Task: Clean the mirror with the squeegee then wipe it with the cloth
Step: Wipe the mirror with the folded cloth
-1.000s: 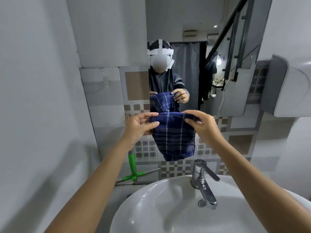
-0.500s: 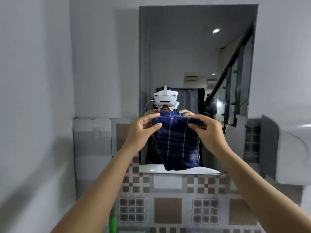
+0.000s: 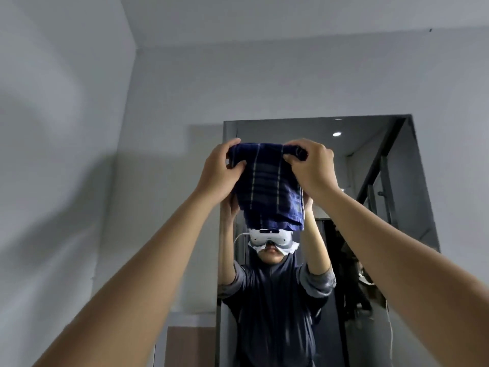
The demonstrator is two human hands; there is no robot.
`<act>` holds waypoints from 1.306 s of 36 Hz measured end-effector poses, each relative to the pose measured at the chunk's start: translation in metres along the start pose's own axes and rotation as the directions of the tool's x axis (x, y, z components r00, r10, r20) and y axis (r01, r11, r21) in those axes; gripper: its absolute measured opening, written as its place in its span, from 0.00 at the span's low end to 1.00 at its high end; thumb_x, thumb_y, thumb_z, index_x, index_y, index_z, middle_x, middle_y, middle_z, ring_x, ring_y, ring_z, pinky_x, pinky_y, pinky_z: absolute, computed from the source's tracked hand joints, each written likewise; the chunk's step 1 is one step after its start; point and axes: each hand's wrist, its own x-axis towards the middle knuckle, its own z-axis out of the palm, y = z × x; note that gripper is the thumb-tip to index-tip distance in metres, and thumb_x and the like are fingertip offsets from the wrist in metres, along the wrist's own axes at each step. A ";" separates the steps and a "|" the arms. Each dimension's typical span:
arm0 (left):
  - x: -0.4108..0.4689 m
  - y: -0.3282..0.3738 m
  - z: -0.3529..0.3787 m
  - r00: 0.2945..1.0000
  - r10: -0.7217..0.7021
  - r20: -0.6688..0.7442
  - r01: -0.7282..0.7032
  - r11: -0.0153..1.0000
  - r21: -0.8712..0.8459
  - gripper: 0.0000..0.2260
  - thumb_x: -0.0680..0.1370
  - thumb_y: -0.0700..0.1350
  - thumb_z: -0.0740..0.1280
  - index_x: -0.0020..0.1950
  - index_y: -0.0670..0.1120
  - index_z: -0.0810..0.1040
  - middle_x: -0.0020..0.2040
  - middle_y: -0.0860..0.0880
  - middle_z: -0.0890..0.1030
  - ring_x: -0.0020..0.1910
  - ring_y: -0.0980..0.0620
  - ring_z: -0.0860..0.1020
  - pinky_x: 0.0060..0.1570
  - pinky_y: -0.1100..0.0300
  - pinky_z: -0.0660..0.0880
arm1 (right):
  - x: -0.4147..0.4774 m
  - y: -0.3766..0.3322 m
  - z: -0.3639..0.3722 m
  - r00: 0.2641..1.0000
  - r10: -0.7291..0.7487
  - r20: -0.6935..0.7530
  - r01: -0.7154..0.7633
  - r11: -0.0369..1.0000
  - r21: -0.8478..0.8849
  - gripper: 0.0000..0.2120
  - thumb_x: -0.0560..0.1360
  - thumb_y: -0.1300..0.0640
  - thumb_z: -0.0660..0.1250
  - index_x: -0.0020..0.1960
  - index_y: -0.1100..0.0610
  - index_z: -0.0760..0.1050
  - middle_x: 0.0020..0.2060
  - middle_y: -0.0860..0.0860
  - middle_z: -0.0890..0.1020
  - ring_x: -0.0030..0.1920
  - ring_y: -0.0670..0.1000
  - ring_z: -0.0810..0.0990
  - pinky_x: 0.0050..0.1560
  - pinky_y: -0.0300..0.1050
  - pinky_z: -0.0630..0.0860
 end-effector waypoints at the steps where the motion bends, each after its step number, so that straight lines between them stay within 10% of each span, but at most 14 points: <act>1: 0.005 -0.003 0.003 1.000 0.016 -0.020 -0.016 1.000 0.026 0.19 0.76 0.39 0.65 0.67 0.43 0.69 0.60 0.46 0.74 0.60 0.51 0.72 0.61 0.61 0.67 | 0.004 0.000 0.002 1.000 -0.001 -0.009 0.001 1.000 -0.008 0.09 0.73 0.64 0.66 0.50 0.55 0.81 0.43 0.47 0.80 0.43 0.45 0.76 0.39 0.26 0.67; 11: -0.005 -0.026 0.031 0.950 0.224 -0.218 -0.168 0.954 0.250 0.18 0.74 0.39 0.69 0.63 0.40 0.74 0.58 0.41 0.70 0.57 0.45 0.70 0.56 0.63 0.68 | 0.003 0.013 0.014 0.995 0.046 -0.086 -0.055 0.992 -0.110 0.09 0.72 0.64 0.65 0.49 0.55 0.81 0.43 0.52 0.83 0.40 0.49 0.77 0.40 0.39 0.72; 22: -0.022 -0.032 0.032 0.970 0.243 0.012 -0.228 0.891 0.393 0.24 0.80 0.52 0.57 0.72 0.42 0.61 0.74 0.45 0.62 0.73 0.50 0.57 0.69 0.61 0.55 | -0.001 0.014 0.011 0.999 0.023 -0.049 -0.031 0.985 -0.167 0.08 0.73 0.62 0.66 0.50 0.55 0.80 0.44 0.52 0.83 0.43 0.51 0.78 0.44 0.42 0.74; 39: -0.014 -0.024 0.032 0.981 0.157 0.115 -0.195 0.810 0.553 0.26 0.80 0.50 0.57 0.73 0.39 0.57 0.75 0.43 0.58 0.74 0.48 0.56 0.69 0.53 0.62 | -0.034 -0.011 0.025 0.976 -0.216 -0.018 0.211 0.967 -0.143 0.16 0.75 0.65 0.59 0.62 0.58 0.74 0.60 0.52 0.78 0.59 0.51 0.75 0.57 0.38 0.70; 47: -0.026 -0.037 0.018 0.965 0.135 0.226 -0.202 0.930 0.307 0.25 0.81 0.50 0.53 0.75 0.45 0.49 0.77 0.50 0.47 0.75 0.54 0.47 0.72 0.60 0.48 | -0.044 0.014 0.049 0.959 -0.057 0.278 0.142 0.944 -0.297 0.24 0.82 0.49 0.46 0.76 0.53 0.48 0.76 0.47 0.48 0.75 0.43 0.43 0.74 0.43 0.41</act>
